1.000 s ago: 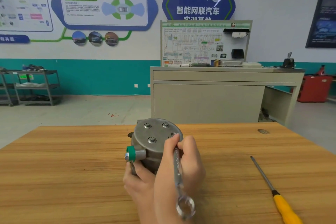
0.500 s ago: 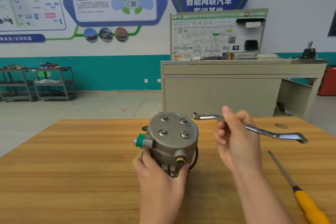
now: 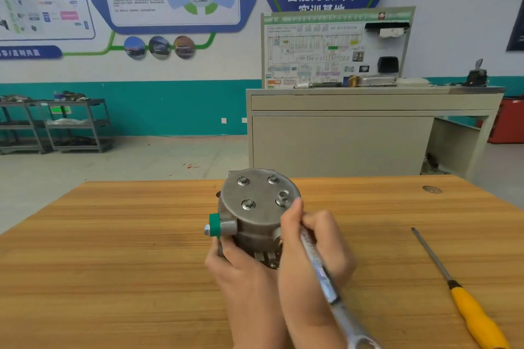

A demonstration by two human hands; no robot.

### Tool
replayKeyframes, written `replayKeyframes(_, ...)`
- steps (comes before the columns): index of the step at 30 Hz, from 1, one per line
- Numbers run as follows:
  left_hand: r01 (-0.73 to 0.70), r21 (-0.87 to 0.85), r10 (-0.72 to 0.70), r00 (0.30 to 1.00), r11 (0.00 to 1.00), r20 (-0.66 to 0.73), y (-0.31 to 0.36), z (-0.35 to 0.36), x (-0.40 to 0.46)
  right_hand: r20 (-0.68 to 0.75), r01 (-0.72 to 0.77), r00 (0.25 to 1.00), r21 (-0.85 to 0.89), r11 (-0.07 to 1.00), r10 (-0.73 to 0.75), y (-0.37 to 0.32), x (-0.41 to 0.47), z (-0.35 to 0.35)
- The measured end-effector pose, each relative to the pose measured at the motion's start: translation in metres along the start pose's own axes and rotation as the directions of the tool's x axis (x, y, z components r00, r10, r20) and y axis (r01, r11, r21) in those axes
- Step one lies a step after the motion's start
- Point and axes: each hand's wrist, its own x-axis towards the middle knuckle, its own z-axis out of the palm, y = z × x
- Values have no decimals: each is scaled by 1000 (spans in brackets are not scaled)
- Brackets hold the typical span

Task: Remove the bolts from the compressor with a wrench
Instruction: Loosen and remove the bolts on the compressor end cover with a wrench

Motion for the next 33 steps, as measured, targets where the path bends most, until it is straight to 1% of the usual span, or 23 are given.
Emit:
replayKeyframes(2,17,-25,-18,1000,1000,-24,0,2,0,11,37,999,-55,998,-36,-2,-6,3)
replayKeyframes(3,17,-21,-17,999,1000,-29,3,2,1,11,-9,1000,-37,999,9,-4,-6,3)
replayKeyframes(5,-4,16,5,999,1000,-33,1,2,3,4,-193,981,56,980,193,-8,-1,0)
replayKeyframes(8,-93,66,93,996,993,4,1,-4,3,88,-482,875,243,842,476,-9,10,-7)
replayKeyframes(9,-130,88,130,991,988,4,0,-4,3,133,-539,841,303,786,525,-5,15,-8)
replayKeyframes(12,-186,144,188,982,972,1,0,-6,2,277,-641,767,310,702,579,3,33,-13)
replayKeyframes(13,-187,146,188,982,971,4,0,-5,1,331,-700,715,332,633,616,6,36,-15)
replayKeyframes(14,-183,138,183,983,973,15,0,-6,1,394,-769,638,376,517,662,10,40,-17)
replayKeyframes(16,-158,102,154,987,982,40,-3,-9,4,519,-888,435,383,255,736,21,53,-19)
replayKeyframes(17,-151,78,147,988,985,54,-4,-12,7,559,-931,340,315,185,756,27,63,-18)
replayKeyframes(18,-155,55,151,986,986,71,-7,-16,10,585,-963,260,221,157,768,32,74,-15)
replayKeyframes(19,-166,35,162,983,986,91,-9,-20,12,601,-978,207,122,167,772,36,84,-10)
replayKeyframes(20,-179,14,176,978,984,111,-10,-23,15,606,-975,188,23,219,773,37,94,-3)
replayKeyframes(22,-204,-11,203,967,979,152,-14,-27,21,611,-888,218,-198,414,761,34,111,17)
replayKeyframes(23,-218,-15,217,961,976,169,-14,-29,22,619,-791,248,-314,525,745,30,118,29)
replayKeyframes(24,-227,-18,227,956,974,186,-14,-29,23,636,-655,281,-420,628,718,24,123,43)
replayKeyframes(26,-230,-25,230,951,973,207,-12,-30,25,713,-274,322,-560,782,623,5,127,67)
replayKeyframes(27,-239,-24,238,948,971,211,-12,-30,25,765,-72,323,-567,820,557,-7,124,78)
replayKeyframes(28,-250,-18,248,946,968,210,-12,-30,26,819,84,317,-526,847,477,-19,119,86)
replayKeyframes(29,-255,-12,251,945,967,209,-12,-30,26,867,195,301,-464,864,397,-31,112,90)
replayKeyframes(31,-231,-12,228,950,973,213,-11,-32,27,939,340,254,-311,887,231,-54,93,81)
replayKeyframes(32,-223,-18,221,949,975,223,-10,-34,28,960,379,244,-227,897,140,-61,83,70)
replayKeyframes(33,-231,-20,230,946,973,228,-9,-34,30,965,391,259,-148,908,46,-64,73,56)
